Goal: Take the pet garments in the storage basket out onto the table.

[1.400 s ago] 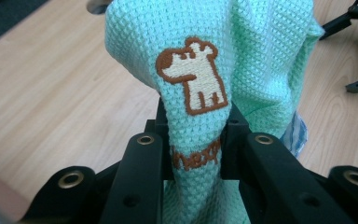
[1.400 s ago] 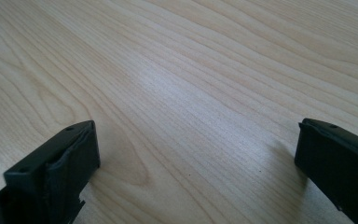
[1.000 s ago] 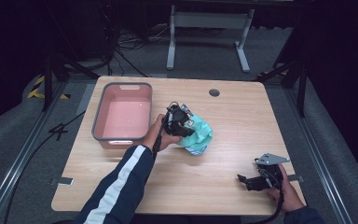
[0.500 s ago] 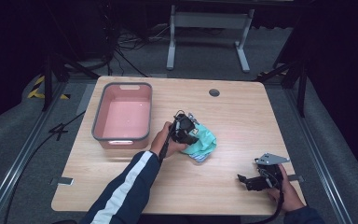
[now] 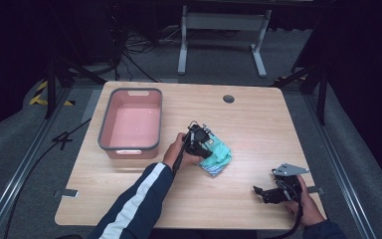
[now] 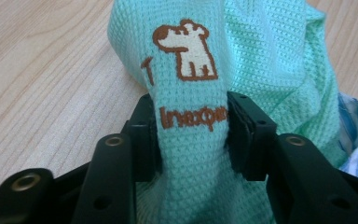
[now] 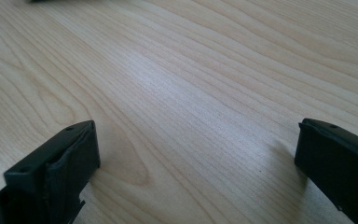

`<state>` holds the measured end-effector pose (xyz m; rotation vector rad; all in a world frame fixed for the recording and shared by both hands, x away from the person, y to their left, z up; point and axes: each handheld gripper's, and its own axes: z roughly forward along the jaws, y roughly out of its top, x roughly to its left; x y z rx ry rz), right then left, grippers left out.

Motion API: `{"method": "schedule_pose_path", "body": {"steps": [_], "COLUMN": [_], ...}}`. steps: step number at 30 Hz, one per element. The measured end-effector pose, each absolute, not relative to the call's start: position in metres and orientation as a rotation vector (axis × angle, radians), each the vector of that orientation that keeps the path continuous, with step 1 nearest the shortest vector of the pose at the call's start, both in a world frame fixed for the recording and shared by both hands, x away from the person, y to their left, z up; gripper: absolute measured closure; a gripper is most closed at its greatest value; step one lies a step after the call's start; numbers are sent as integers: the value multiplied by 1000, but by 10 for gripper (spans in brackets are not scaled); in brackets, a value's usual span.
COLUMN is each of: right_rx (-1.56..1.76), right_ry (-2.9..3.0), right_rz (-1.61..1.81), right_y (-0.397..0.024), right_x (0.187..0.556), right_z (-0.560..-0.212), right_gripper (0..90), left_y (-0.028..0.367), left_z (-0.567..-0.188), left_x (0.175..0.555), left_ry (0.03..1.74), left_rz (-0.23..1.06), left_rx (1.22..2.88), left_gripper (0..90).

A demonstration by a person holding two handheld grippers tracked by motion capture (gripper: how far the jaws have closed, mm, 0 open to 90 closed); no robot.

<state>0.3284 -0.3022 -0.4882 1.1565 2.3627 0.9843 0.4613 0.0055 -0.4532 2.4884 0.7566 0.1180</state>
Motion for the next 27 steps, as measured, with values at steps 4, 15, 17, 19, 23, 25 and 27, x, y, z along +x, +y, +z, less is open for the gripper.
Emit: {"method": "schedule_pose_path", "body": {"steps": [4, 15, 17, 19, 23, 25, 27], "right_rx": [1157, 1158, 1157, 1159, 1158, 1156, 1157], "right_ry": [2363, 2363, 2363, 2363, 2363, 2363, 2363], "right_rz": [984, 984, 984, 984, 984, 984, 985], "right_y": [-302, -302, -302, -302, -302, -302, -302], "right_x": [328, 328, 328, 328, 328, 328, 328], "right_z": [-488, -488, -488, -488, -488, -488, -488], "right_gripper": [1, 1, 1, 1, 1, 1, 2], "left_y": [5, 2, 2, 3, 4, 4, 3], "left_z": [-455, -446, -443, -439, -432, -428, -423], "left_x": [462, 458, 456, 454, 451, 448, 445], "left_ry": [789, 753, 740, 731, 696, 677, 652], "left_rz": [131, 168, 172, 169, 184, 192, 211], "left_rx": [2487, 2508, 2505, 2505, 2509, 2519, 2531], "left_gripper": [477, 350, 335, 317, 265, 237, 210]}}
